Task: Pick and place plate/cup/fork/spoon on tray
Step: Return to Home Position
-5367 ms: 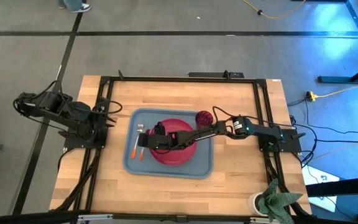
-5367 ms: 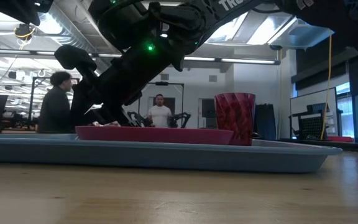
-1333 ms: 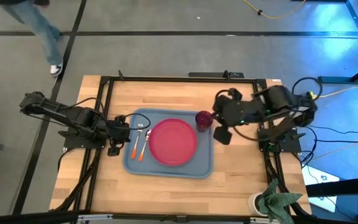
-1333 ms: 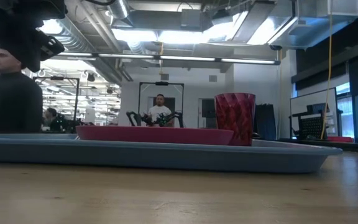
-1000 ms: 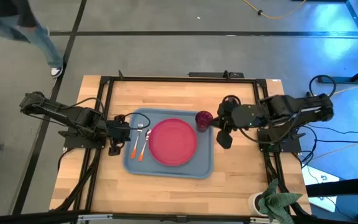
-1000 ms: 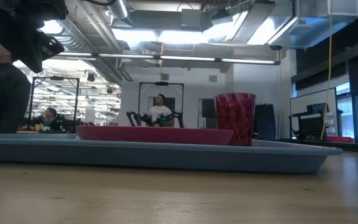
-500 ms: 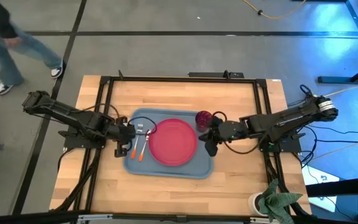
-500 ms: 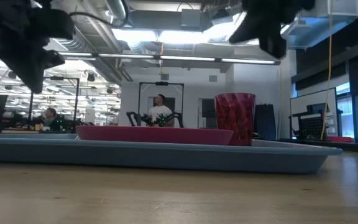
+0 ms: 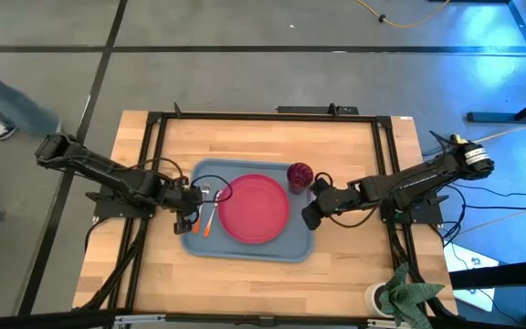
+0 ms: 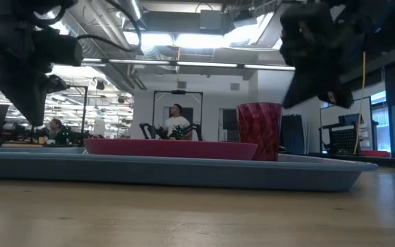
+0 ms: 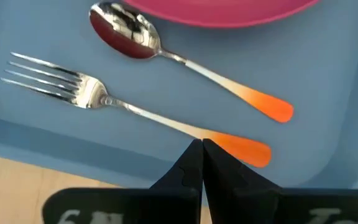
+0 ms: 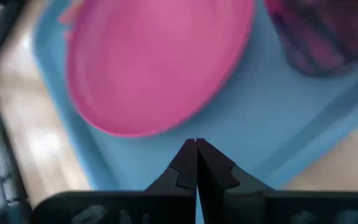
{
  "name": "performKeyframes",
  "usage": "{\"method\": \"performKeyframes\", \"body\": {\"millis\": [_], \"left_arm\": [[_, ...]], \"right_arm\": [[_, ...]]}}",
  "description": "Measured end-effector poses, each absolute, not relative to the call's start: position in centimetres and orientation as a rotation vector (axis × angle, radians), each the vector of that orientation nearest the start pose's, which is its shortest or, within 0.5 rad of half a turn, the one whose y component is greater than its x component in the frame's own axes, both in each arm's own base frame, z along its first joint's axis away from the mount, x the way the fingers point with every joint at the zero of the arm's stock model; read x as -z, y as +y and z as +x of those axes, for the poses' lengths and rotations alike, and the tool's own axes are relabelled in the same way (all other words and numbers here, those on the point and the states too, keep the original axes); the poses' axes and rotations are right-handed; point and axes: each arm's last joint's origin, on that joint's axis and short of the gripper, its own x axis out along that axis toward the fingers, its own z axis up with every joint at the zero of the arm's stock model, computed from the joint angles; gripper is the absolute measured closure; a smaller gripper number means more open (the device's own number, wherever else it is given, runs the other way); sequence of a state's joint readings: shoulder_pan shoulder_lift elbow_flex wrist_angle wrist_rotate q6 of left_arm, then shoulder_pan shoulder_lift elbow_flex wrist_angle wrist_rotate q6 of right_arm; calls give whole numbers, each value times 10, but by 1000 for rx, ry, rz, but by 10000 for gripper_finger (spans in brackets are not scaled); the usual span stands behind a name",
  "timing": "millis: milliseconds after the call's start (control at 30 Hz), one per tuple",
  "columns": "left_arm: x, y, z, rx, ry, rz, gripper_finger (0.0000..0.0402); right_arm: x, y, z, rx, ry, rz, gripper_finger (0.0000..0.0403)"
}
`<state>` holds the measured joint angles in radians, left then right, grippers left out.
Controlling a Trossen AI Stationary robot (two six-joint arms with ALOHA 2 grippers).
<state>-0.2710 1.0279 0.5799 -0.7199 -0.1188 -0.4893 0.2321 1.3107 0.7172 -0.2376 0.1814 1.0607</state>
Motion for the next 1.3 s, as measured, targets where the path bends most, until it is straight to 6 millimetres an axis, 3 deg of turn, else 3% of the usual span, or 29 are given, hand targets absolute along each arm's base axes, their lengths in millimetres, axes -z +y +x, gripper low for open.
{"method": "performKeyframes", "body": {"millis": [267,600,1300], "left_arm": [[-174,-40,157,-162,1177,-210,401],[-172,-40,157,-166,1172,-224,401],[-172,-40,157,-163,1167,-225,401]], "right_arm": [[-168,56,254,447,882,856,403],[-139,52,262,550,931,802,403],[-130,24,267,649,933,716,403]]}}
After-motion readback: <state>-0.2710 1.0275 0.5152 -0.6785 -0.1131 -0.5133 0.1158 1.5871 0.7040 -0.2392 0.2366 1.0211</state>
